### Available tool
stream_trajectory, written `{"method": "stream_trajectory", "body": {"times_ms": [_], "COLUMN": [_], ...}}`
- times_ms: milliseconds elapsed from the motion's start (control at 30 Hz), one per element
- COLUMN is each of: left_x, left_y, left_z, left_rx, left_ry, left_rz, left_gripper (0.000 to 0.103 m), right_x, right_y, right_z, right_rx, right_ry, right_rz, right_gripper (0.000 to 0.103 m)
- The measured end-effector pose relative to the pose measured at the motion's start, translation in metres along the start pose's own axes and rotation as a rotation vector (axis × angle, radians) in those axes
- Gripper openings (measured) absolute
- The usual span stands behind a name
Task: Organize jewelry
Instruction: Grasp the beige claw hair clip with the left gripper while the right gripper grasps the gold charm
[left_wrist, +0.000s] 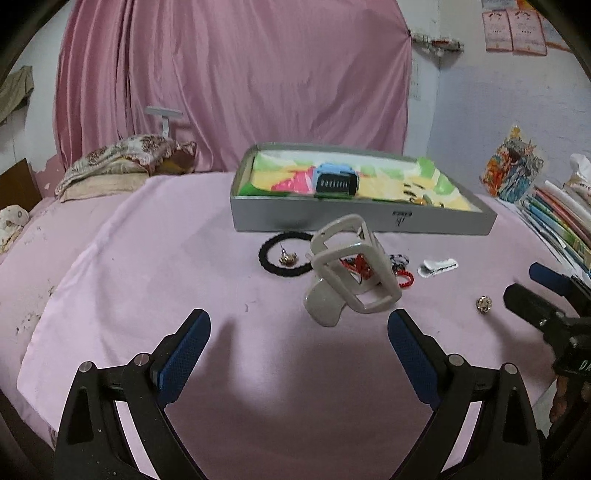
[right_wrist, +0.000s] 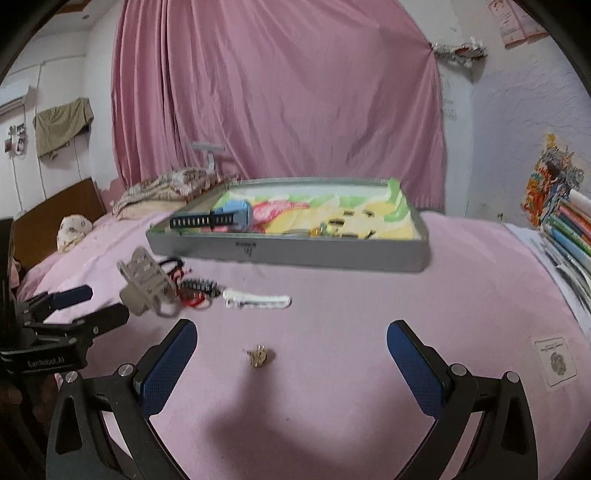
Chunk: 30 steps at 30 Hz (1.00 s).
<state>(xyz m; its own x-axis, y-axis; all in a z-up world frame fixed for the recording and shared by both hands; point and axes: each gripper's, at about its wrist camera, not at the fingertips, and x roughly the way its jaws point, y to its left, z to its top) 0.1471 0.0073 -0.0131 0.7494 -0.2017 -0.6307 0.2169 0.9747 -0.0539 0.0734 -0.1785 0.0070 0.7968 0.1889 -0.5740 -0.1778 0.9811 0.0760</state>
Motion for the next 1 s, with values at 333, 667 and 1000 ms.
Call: {"method": "stream_trajectory", "body": {"times_ms": [333, 667, 1000], "left_x": [0.013, 0.016, 0.019], "left_y": [0.002, 0.011, 0.009], "left_z": [0.010, 0.020, 0.023], "left_rx": [-0.029, -0.087, -0.123], "left_ry": [0.038, 0.027, 0.045], "left_rz": [-0.041, -0.092, -0.179], "left_gripper": [0.094, 0.062, 0.023], "right_x": [0.014, 0.019, 0.020], "right_y": [0.003, 0.006, 0.005], "right_z": [-0.008, -0.008, -0.008], "right_rx": [-0.018, -0.025, -0.020], "right_ry": [0.095, 0.107, 0.106], "right_rz": [0.045, 0.058, 0.061], "right_gripper": [0.052, 0.036, 0.020]}}
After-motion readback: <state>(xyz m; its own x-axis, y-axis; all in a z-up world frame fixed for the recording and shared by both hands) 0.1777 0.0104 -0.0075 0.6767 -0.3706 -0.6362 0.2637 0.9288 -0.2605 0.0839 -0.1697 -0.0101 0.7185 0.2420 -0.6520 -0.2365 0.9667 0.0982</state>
